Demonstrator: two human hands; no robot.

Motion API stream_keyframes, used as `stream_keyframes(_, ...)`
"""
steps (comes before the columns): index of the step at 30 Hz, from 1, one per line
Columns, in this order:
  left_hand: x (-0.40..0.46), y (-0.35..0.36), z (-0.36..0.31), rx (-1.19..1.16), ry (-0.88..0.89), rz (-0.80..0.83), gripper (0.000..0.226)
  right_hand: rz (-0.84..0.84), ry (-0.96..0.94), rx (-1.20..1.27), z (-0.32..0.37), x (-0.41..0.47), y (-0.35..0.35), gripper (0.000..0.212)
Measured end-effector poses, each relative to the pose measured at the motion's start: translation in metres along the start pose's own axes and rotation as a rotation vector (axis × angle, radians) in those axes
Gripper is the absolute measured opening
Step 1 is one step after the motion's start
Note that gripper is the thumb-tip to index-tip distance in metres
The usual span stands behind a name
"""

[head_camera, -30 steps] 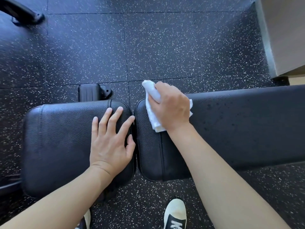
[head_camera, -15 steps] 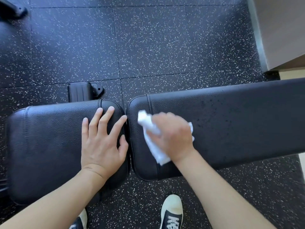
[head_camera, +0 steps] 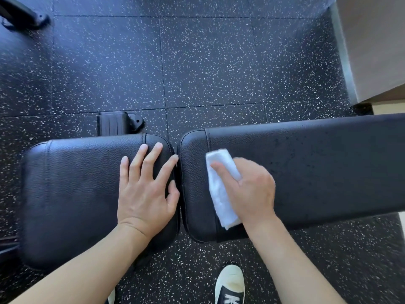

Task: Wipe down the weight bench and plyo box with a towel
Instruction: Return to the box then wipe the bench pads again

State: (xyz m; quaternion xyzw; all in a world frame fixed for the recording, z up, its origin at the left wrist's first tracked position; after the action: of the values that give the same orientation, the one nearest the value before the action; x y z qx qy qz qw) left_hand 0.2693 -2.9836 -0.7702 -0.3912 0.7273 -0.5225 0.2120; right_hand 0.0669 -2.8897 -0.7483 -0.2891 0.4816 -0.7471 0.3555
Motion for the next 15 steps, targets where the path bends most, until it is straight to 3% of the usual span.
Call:
stream_keyframes(5,0.000,0.000,0.000,-0.004,0.001,-0.003,0.054,0.062,0.143,-0.030,-0.010,-0.019,-0.026,0.058)
stream_keyframes(11,0.001,-0.001,0.001,0.005,-0.003,0.007,0.054,-0.031,0.064,-0.024,0.010,0.040,-0.010,0.028)
stream_keyframes(15,0.000,0.000,0.001,0.009,0.001,0.008,0.055,-0.094,-0.022,-0.183,0.013,0.027,0.002,0.035)
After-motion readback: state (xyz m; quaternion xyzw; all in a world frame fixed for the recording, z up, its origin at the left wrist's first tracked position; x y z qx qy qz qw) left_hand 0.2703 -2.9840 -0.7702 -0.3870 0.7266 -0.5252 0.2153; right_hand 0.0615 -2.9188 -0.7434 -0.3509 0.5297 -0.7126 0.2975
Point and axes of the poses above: each hand's wrist, its own x-axis towards the middle knuckle, its own y-axis out of the palm, z = x × y, the point moved 3 cm from there along x, towards the middle knuckle, and after that the axes turned 10 degrees about -x, right-handed, at the moved point
